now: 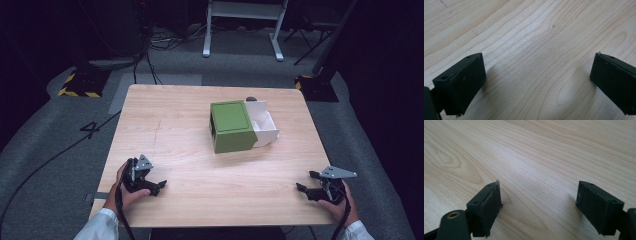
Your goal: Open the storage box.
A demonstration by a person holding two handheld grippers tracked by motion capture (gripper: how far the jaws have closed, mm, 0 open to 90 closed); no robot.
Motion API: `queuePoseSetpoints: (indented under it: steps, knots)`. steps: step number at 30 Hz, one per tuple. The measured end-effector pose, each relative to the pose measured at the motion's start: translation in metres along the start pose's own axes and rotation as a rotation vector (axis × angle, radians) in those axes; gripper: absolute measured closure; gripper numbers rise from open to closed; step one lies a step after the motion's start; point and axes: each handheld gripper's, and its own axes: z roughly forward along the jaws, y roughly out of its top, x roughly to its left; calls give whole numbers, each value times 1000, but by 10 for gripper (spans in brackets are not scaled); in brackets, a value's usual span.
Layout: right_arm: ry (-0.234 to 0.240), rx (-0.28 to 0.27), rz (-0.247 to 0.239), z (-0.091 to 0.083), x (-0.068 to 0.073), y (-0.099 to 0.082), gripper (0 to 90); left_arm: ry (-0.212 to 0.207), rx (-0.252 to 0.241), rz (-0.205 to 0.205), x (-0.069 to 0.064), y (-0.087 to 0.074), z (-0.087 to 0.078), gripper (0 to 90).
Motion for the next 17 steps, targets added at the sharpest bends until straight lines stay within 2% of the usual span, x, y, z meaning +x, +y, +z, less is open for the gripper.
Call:
queuePoseSetpoints:
  steps: [17]
  knots:
    - [-2,-1,0,1,0,0,199,-3,-2,9,1,0,0,3]
